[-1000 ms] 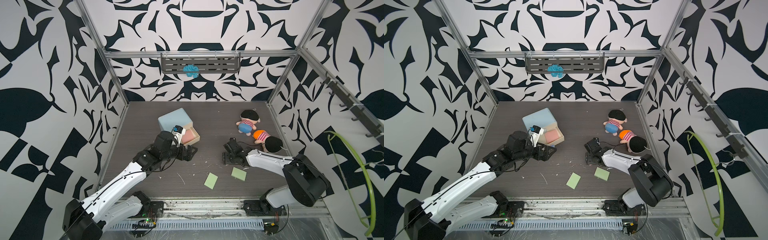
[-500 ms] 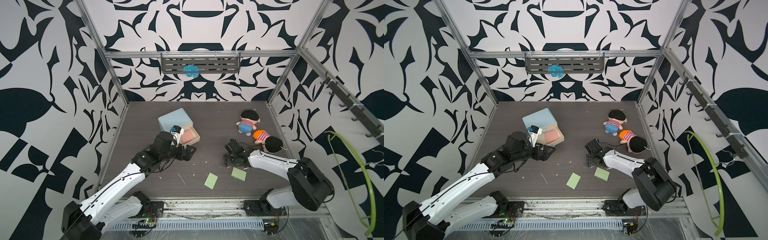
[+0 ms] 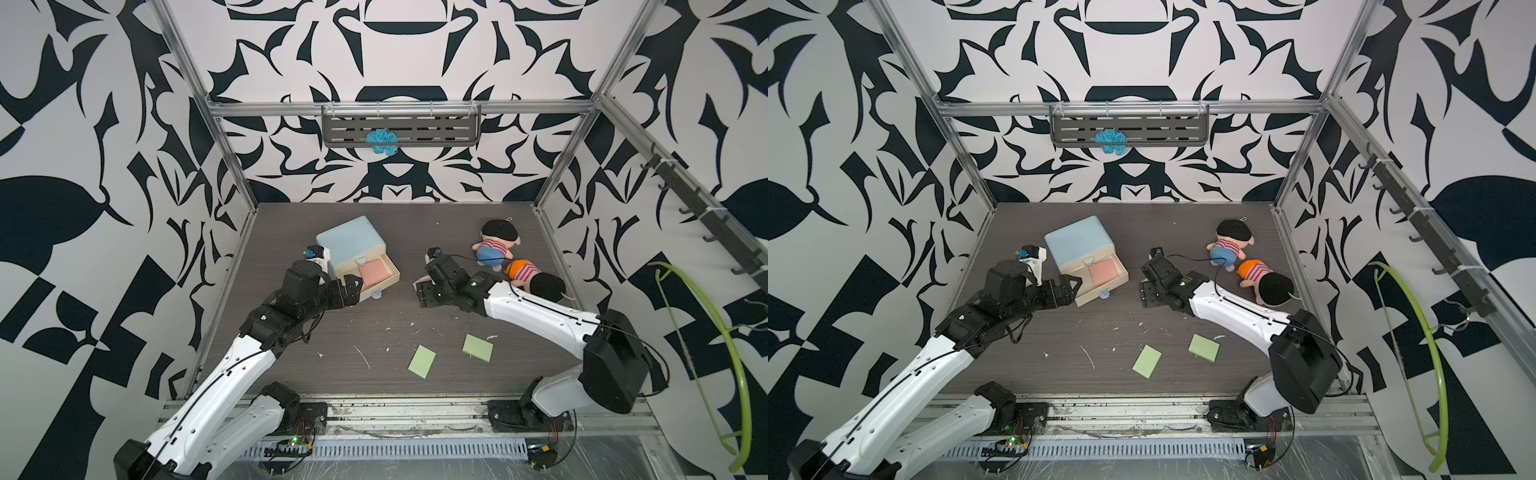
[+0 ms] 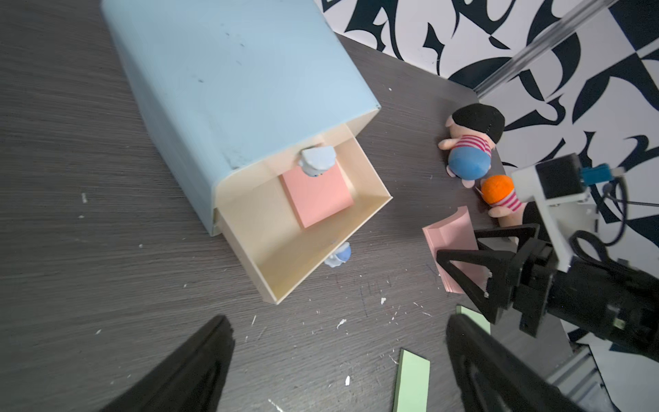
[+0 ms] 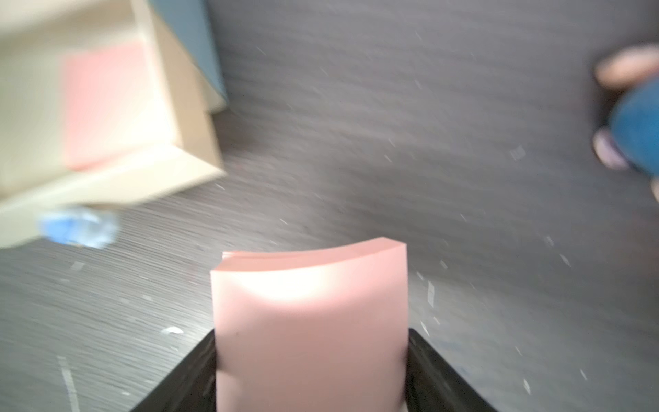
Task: Please put the sticky notes in the drawer by color
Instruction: Place the sticky notes in the drawer.
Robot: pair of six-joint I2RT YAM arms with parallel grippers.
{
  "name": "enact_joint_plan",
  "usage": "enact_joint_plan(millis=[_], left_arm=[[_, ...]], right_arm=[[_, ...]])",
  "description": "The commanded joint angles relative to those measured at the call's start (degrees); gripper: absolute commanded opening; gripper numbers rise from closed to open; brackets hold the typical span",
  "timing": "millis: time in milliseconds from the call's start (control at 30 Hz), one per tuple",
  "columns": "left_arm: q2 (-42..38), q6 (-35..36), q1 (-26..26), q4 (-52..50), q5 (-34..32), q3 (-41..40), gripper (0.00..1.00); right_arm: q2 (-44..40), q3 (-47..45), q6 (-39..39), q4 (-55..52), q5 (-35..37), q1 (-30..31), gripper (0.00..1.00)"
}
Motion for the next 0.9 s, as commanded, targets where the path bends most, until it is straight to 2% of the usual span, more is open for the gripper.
enact_joint_plan(millis=[0, 267, 367, 867], left_arm=[[-1.80, -0.57, 1.31, -3.41, 0.38, 0.19, 0.99], [-3.95, 0.51, 1.77, -6.01, -0.58, -0.34, 0.99], [-4.65, 0.78, 1.91, -6.49, -1.02, -0.52, 0.99], [-3.92, 1.80, 2.12, -6.47, -0.85, -0.44, 0.99]], right_arm=[[2.91, 7.02, -5.10, 4.19, 0.69, 2.66, 0.78], [12.68, 16.63, -10.23, 10.06, 0.39, 4.64, 0.78], [15.25, 17.99, -10.67, 12.47, -2.78, 4.62, 0.78], [22.49, 24.60, -10.92, 12.39, -4.57, 3.28, 0.78]])
